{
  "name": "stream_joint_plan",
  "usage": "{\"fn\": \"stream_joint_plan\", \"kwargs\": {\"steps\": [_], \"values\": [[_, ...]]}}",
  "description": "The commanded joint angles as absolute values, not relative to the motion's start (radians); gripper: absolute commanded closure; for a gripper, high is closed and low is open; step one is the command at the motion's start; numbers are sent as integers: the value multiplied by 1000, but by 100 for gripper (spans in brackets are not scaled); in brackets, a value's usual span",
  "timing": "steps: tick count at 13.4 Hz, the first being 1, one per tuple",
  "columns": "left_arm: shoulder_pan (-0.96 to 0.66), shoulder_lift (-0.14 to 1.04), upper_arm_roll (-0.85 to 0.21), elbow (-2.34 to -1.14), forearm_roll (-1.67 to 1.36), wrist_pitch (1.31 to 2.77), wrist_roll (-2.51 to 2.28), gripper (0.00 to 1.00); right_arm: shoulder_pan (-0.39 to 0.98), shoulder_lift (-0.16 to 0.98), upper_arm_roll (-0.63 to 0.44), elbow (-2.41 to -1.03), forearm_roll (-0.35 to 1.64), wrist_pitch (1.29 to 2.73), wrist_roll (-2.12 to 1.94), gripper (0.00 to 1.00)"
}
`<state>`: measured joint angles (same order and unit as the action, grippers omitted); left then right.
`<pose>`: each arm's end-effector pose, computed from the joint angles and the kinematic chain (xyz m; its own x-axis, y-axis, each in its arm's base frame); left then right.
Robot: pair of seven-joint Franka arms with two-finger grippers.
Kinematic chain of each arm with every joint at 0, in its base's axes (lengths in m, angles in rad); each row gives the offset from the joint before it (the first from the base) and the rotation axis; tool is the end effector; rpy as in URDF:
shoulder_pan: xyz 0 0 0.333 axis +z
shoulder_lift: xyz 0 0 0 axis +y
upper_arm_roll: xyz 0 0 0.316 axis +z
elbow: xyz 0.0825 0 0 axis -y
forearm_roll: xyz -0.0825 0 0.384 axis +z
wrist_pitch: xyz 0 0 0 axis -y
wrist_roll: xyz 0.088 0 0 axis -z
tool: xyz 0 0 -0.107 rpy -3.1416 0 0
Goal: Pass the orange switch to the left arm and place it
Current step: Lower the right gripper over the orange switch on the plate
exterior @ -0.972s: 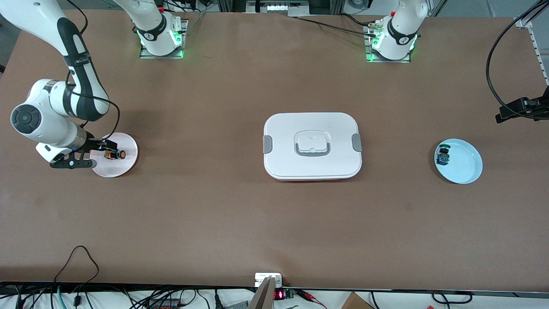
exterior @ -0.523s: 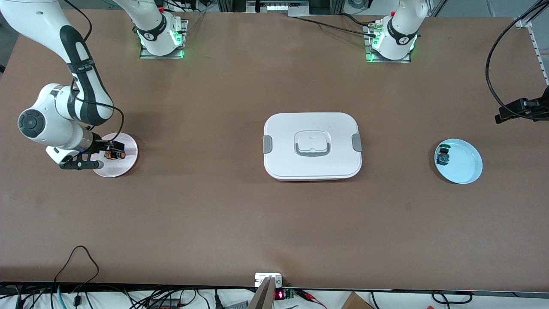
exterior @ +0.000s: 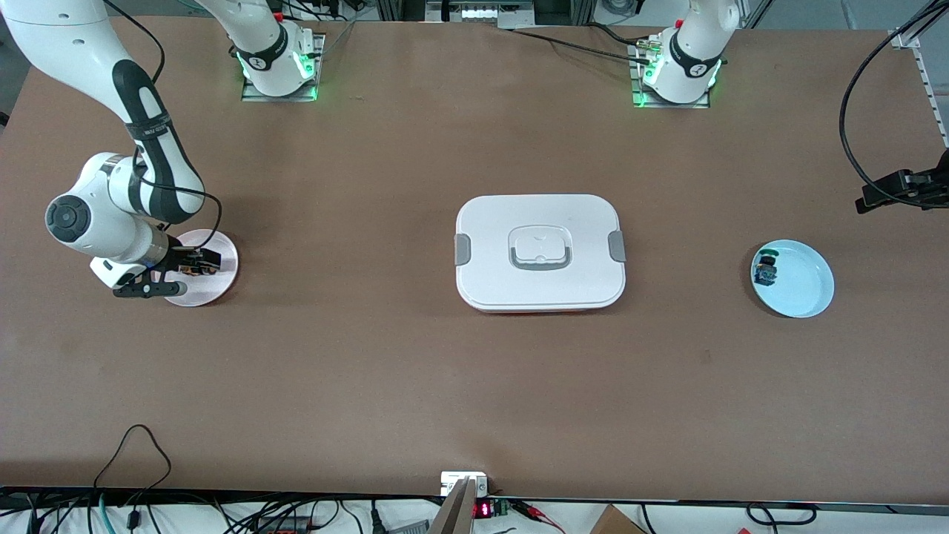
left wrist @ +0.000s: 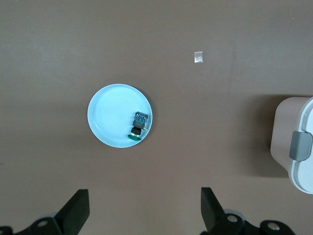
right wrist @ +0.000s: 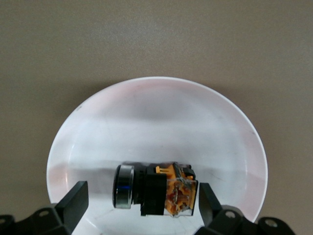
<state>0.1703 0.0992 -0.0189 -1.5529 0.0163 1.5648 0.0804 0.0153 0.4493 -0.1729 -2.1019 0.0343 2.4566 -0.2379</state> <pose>0.5742 0.0899 0.5761 0.9936 0.0704 -0.0880 0.0700 -0.9975 -0.0073 0.5651 -0.0903 0.1976 0.9932 0.0643 -0.0973 0.0679 -0.9971 0.0335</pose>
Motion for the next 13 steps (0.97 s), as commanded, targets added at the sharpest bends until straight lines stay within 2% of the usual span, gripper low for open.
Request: {"fn": "stream_joint_plan", "kwargs": {"steps": [1, 13], "values": [[164, 112, -20, -1525, 44, 1542, 71, 0, -3, 445, -156, -2109, 40, 2474, -265, 0], [161, 110, -20, -1522, 44, 1542, 64, 0, -20, 463, -156, -2109, 52, 2499, -250, 0]]}}
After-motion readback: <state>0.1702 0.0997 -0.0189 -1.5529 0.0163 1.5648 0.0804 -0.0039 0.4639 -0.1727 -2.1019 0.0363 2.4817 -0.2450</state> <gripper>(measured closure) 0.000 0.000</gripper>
